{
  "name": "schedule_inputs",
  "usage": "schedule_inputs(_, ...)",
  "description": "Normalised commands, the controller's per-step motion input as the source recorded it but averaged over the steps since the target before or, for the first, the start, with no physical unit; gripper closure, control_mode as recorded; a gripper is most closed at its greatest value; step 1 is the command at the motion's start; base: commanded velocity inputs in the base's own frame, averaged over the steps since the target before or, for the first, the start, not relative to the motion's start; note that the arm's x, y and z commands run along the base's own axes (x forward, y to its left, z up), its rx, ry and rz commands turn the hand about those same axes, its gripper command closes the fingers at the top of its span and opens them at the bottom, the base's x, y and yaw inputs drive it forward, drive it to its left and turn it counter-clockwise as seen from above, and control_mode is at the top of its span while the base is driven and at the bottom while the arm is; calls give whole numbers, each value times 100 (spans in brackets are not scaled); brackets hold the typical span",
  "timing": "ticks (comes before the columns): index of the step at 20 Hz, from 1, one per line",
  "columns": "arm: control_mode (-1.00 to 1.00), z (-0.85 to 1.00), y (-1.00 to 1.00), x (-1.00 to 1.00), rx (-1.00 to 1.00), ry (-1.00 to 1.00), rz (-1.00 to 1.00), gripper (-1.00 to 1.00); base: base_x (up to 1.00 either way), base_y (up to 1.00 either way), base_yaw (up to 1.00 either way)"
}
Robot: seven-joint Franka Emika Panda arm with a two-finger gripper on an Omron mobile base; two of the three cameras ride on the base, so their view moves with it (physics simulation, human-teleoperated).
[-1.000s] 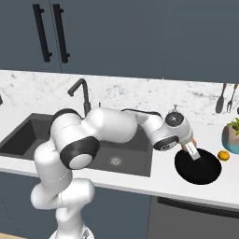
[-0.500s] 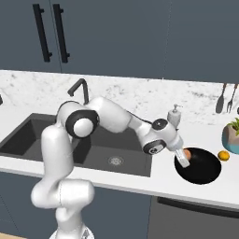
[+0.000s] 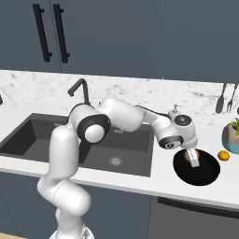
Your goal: Pick the onion from the sink and place it in the bowl. Then pick the bowl and place it in the microwave. Then close the microwave door and press the start button.
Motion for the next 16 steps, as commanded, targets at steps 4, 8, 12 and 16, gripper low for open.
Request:
schedule_inputs(4, -100, -18, -1, -46, 10, 0, 0, 100, 0, 0, 0)
schedule_inputs(8, -100, -25, 0, -61, 9, 0, 0, -100, 0, 0, 0)
schedule_inputs(12, -100, 12, 0, -6, 10, 0, 0, -100, 0, 0, 0)
schedule_inputs(16, -100, 48, 0, 15, 6, 0, 0, -100, 0, 0, 0)
